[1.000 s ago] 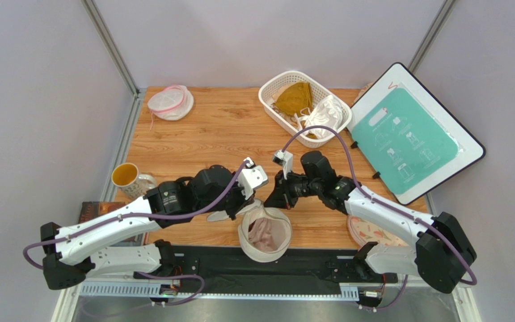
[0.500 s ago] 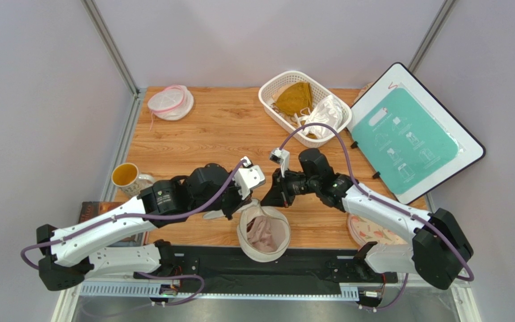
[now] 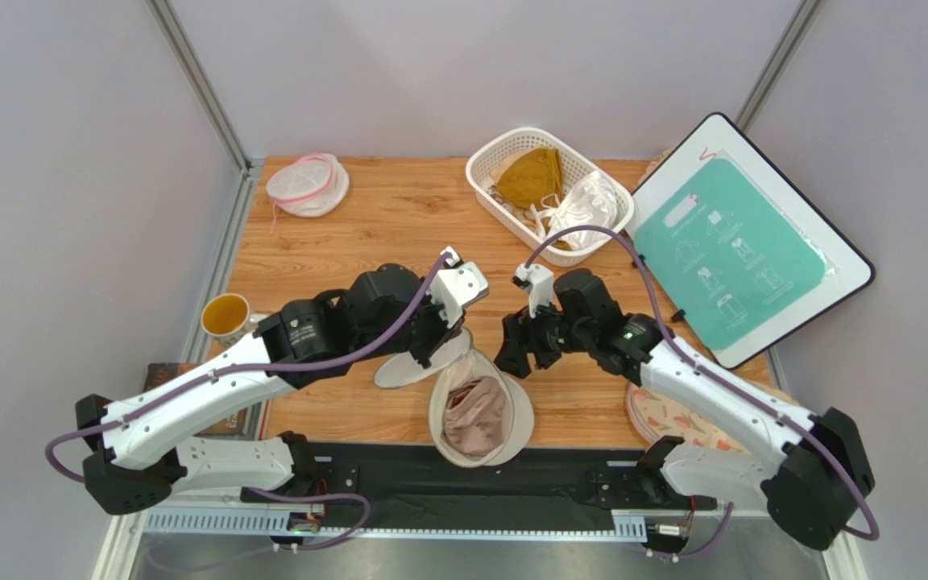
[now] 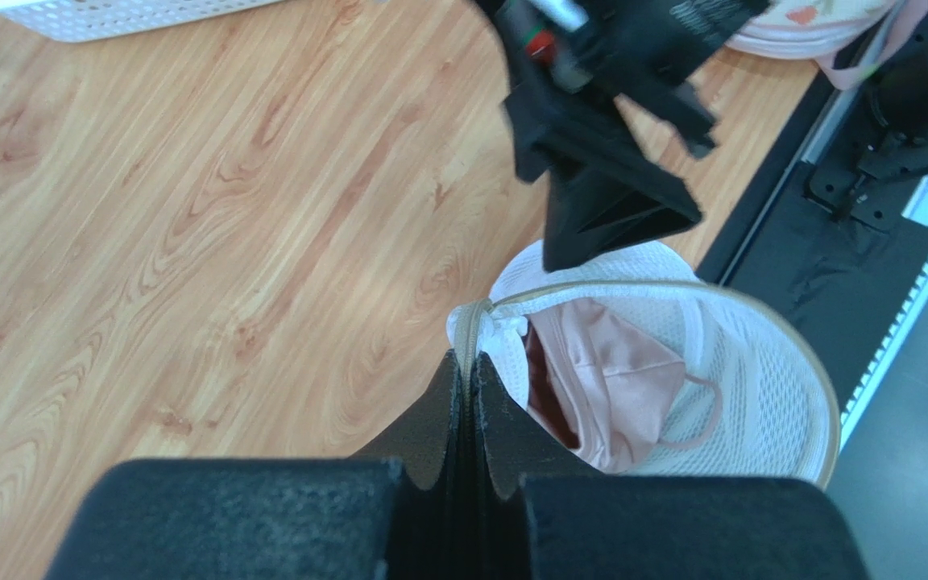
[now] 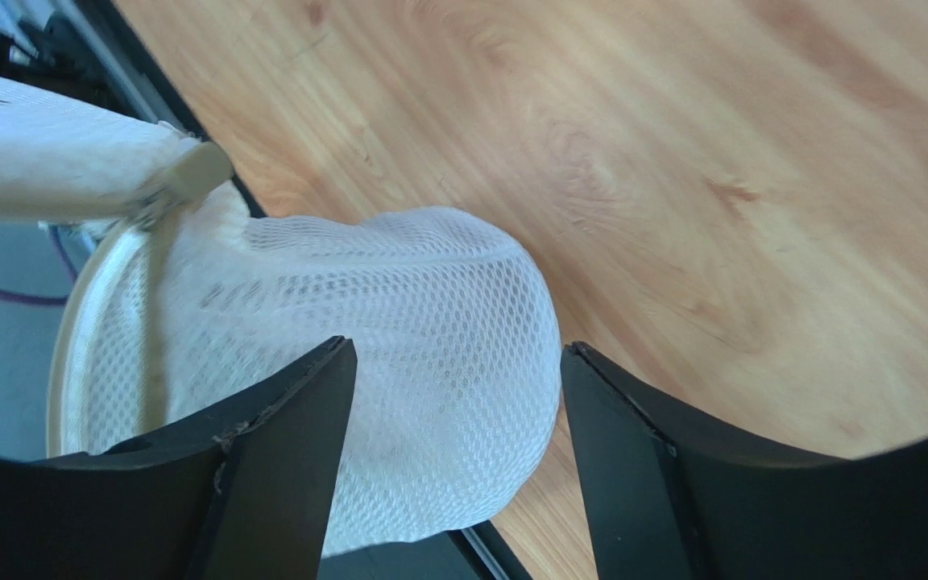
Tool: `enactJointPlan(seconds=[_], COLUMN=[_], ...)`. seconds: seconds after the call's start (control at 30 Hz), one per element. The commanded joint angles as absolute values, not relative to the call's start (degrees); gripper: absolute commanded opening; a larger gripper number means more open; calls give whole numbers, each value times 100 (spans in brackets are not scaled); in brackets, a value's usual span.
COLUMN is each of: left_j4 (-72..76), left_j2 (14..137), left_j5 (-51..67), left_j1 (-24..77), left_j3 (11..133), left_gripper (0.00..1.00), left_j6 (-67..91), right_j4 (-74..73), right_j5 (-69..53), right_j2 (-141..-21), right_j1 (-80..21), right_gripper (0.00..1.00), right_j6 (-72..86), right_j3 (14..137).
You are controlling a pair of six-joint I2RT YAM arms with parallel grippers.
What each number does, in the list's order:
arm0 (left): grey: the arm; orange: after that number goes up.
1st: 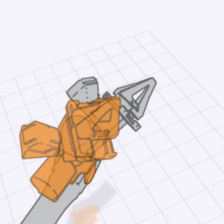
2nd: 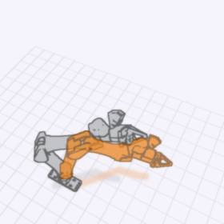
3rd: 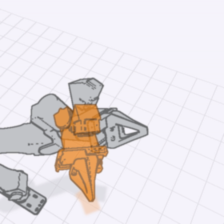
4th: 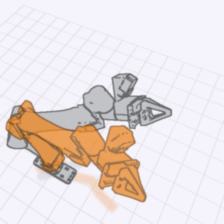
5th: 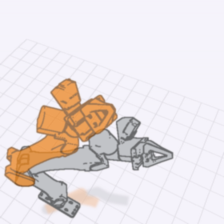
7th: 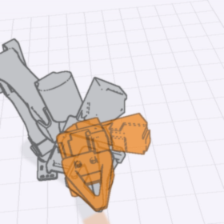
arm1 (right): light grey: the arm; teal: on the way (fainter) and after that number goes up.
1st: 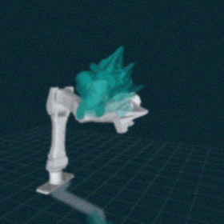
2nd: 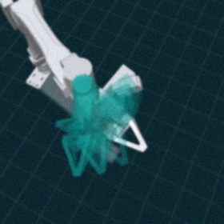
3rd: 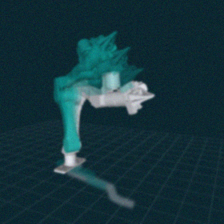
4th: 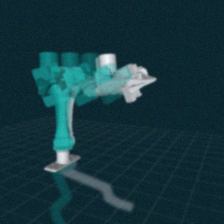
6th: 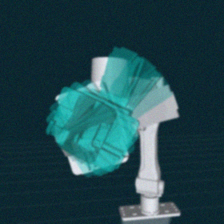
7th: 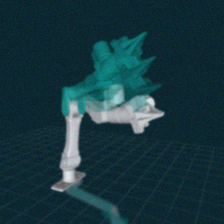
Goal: Unzip the laundry bag and remove the bra
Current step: Unzip the laundry bag at the center of the board, then pick up the bra from the laundry bag.
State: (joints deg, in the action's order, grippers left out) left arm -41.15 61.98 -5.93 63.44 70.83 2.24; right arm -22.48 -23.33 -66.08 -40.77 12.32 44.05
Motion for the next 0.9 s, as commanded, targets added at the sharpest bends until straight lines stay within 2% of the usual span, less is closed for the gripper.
enactJointPlan(seconds=[0.0,0.07,0.13,0.37,0.67,0.87], left_j4=[-4411,-4473,-4535,-4526,-4684,-4729], left_j2=[6495,6653,6802,7251,7532,7471], left_j5=[-343,-290,-211,167,457,492], left_j1=[6047,5968,5767,5177,4790,4711], left_j3=[7532,7637,7673,7725,8138,8165], left_gripper=[0,0,0,0,0,0], left_j6=[106,70,9,70,334,378], right_j4=[-2935,-3259,-3401,-2954,-2417,-2294], right_j5=[-1118,-453,-290,-975,-440,-10], right_j2=[-5864,-5521,-5144,-4553,-5492,-6152], right_j1=[-4069,-4052,-4069,-4253,-5737,-6100], right_gripper=[71,71,71,72,71,69], right_j6=[1274,1406,1432,1775,1951,2390], right_j3=[5009,5229,5413,5441,5572,5406])
